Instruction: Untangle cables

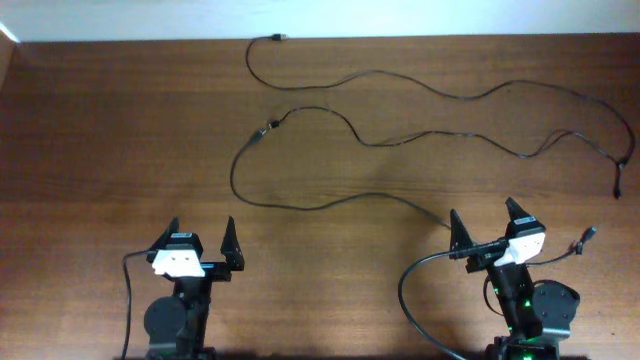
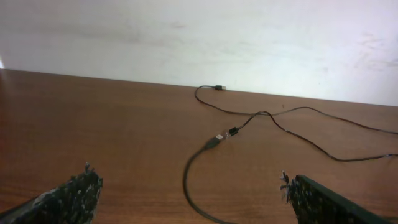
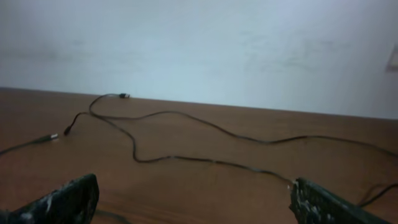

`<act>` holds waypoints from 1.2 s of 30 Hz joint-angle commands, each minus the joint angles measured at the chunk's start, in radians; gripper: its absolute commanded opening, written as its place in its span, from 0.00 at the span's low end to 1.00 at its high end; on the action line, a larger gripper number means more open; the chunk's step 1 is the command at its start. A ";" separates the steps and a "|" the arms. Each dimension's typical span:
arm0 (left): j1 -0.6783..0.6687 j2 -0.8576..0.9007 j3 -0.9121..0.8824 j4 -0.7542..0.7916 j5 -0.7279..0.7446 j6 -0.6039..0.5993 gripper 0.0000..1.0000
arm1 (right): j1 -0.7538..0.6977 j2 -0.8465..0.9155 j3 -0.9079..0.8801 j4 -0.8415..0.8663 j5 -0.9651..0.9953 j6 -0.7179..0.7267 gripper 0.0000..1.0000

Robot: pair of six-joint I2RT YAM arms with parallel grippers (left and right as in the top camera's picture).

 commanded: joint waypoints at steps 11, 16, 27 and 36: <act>0.006 -0.005 -0.002 -0.006 0.007 -0.005 0.99 | 0.080 -0.287 -0.005 -0.317 0.153 -0.097 0.99; 0.006 -0.005 -0.002 -0.006 0.007 -0.005 0.99 | 0.132 -0.287 -0.005 -0.324 0.218 -0.144 0.99; 0.006 -0.005 -0.002 -0.006 0.007 -0.005 0.99 | 0.148 -0.286 -0.005 -0.332 0.297 -0.050 0.99; 0.006 -0.005 -0.002 -0.006 0.007 -0.005 0.99 | 0.148 -0.286 -0.005 -0.332 0.311 -0.032 0.99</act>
